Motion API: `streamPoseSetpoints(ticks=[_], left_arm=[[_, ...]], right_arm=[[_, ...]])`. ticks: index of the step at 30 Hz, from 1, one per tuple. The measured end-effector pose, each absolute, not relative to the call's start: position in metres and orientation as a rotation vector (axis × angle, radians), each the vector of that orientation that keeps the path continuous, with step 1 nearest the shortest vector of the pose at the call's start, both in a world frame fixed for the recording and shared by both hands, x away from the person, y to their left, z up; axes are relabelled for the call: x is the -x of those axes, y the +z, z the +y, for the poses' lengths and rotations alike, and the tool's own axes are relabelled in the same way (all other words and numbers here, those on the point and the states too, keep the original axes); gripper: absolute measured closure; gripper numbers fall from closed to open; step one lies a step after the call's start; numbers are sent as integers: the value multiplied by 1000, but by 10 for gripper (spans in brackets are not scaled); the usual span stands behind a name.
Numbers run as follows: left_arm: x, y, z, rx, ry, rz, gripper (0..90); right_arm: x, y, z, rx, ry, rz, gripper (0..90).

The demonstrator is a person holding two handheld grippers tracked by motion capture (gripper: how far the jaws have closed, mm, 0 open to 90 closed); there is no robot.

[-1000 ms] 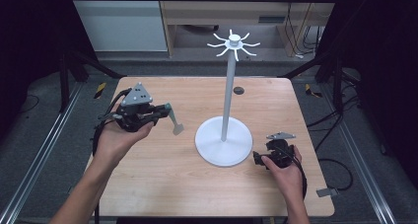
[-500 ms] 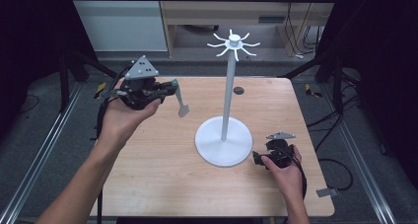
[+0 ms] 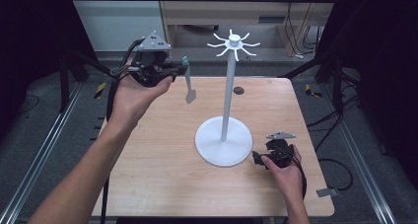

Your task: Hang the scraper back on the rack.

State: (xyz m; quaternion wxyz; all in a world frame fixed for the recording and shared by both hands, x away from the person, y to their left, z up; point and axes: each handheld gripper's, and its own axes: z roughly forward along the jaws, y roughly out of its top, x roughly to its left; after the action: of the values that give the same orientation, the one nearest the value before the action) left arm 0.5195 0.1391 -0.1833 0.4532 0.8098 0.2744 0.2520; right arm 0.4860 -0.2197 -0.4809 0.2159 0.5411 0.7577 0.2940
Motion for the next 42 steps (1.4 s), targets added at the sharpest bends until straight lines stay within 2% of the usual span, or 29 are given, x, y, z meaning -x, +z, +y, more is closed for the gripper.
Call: streamPoseSetpoints(ticks=[8, 14, 42], left_arm=[[-532, -169, 126, -1999, 647, 685, 827], [-538, -164, 120, -1970, 621, 696, 827], [-556, -159, 92, -1943, 613, 682, 826]], right_arm=[[-486, -481, -219, -1503, 816, 2098, 73], [-486, -481, -219, -1508, 817, 2099, 73], [-486, -482, -219, -1507, 819, 2106, 72]])
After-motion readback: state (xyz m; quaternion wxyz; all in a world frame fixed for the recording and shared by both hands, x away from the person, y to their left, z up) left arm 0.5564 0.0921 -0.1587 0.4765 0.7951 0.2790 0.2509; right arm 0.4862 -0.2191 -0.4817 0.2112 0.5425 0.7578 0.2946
